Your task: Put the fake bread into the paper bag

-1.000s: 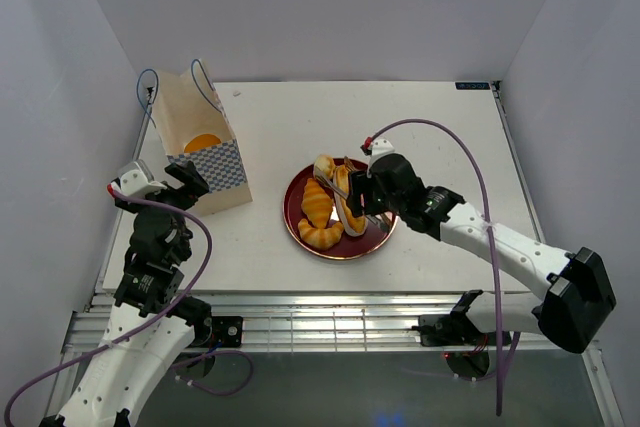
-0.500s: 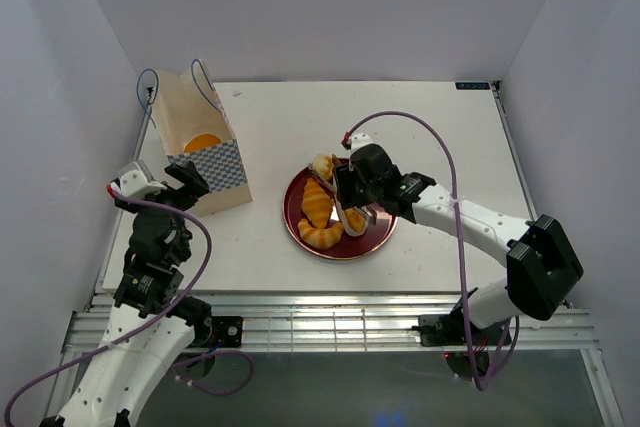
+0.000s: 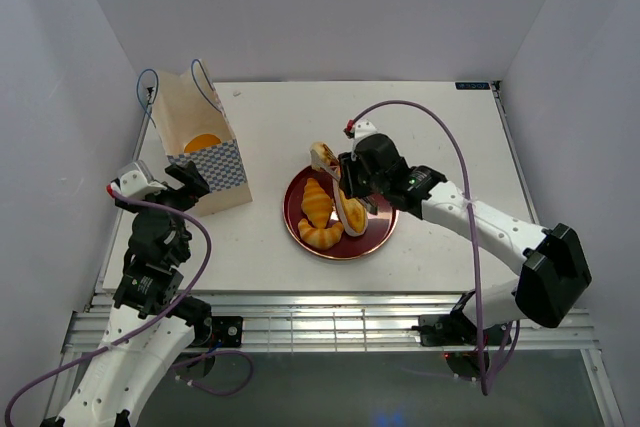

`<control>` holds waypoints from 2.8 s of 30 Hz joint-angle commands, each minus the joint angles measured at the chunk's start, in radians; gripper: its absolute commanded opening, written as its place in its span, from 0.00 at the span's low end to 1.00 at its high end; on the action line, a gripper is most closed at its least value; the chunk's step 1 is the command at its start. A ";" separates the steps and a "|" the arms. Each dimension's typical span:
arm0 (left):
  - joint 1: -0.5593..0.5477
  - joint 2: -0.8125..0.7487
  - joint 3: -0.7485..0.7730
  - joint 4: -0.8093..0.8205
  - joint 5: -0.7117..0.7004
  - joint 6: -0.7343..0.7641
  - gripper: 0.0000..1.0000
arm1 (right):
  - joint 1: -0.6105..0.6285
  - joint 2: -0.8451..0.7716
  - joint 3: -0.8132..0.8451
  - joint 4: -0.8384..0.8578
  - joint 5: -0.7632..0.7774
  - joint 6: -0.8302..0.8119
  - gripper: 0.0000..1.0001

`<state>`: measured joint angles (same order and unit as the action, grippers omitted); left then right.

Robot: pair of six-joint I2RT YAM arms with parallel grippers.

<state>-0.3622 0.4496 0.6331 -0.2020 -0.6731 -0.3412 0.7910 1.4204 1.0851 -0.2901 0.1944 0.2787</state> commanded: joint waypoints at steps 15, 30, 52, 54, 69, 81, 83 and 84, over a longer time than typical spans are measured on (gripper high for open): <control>-0.004 -0.101 0.008 0.041 -0.218 0.054 0.98 | -0.003 -0.324 0.177 0.229 -0.298 -0.049 0.40; -0.004 -0.104 -0.026 0.061 -0.270 0.013 0.98 | 0.033 -0.017 0.418 0.393 -0.668 0.004 0.45; -0.004 -0.068 -0.013 0.042 -0.232 -0.002 0.98 | 0.043 0.324 0.726 0.347 -0.699 0.040 0.58; -0.004 -0.068 -0.013 0.042 -0.230 -0.004 0.98 | 0.042 0.344 0.743 0.341 -0.696 0.048 0.61; -0.004 -0.072 -0.012 0.038 -0.204 -0.004 0.98 | 0.042 0.293 0.730 0.324 -0.691 0.071 0.63; -0.004 -0.066 -0.009 0.038 -0.157 0.001 0.98 | 0.043 -0.266 0.124 0.333 -0.478 0.046 0.63; -0.004 -0.063 -0.009 0.038 -0.152 0.002 0.98 | 0.042 -0.346 0.004 0.310 -0.409 0.048 0.64; -0.004 -0.061 -0.004 0.035 -0.152 0.001 0.98 | 0.042 -0.416 -0.026 0.257 -0.385 0.048 0.64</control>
<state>-0.3626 0.3767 0.6128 -0.1570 -0.8463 -0.3347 0.8280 1.1130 1.1423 -0.0044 -0.3088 0.3325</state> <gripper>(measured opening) 0.979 0.636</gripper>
